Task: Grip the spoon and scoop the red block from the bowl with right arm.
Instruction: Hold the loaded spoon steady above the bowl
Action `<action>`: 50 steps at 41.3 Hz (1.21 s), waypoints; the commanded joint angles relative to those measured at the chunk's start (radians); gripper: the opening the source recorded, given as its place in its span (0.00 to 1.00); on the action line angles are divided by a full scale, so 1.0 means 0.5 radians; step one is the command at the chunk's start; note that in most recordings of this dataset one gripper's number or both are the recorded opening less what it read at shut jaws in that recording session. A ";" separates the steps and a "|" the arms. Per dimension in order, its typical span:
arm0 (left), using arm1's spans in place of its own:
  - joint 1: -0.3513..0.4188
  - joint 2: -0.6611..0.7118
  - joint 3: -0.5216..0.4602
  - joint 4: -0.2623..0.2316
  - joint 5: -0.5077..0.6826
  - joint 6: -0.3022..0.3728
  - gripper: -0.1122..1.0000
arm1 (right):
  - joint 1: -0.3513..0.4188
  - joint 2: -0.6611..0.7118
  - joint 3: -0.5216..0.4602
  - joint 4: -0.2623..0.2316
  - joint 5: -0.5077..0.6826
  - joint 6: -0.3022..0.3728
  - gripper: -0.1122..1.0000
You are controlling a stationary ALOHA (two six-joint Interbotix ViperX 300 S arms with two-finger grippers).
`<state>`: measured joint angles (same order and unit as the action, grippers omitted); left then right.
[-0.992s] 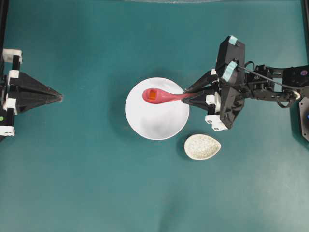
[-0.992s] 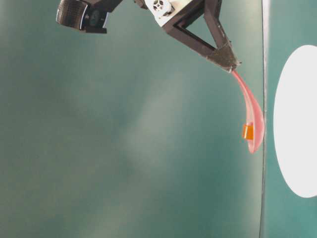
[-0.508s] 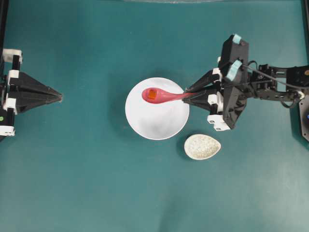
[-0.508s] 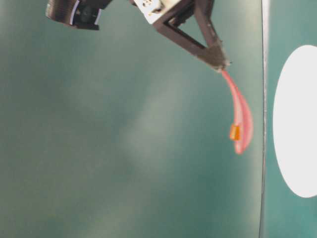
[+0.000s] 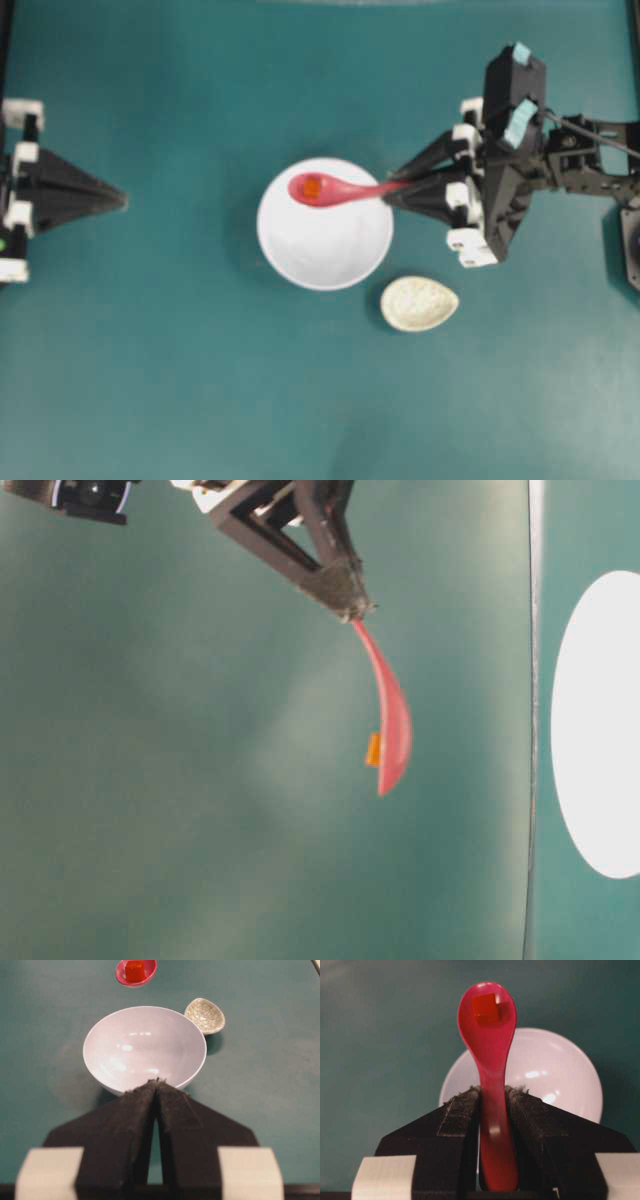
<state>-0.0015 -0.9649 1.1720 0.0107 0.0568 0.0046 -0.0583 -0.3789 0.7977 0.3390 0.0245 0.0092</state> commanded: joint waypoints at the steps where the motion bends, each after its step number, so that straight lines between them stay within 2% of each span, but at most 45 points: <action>1: -0.003 0.015 -0.043 0.003 -0.009 0.000 0.10 | 0.006 -0.034 -0.064 0.003 -0.003 0.000 0.32; 50: 0.000 -0.003 -0.043 0.003 0.046 -0.009 0.10 | 0.003 -0.034 -0.083 0.006 0.009 0.003 0.32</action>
<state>-0.0015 -0.9679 1.1720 0.0107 0.0844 0.0015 -0.0583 -0.3789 0.7869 0.3390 0.0353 0.0092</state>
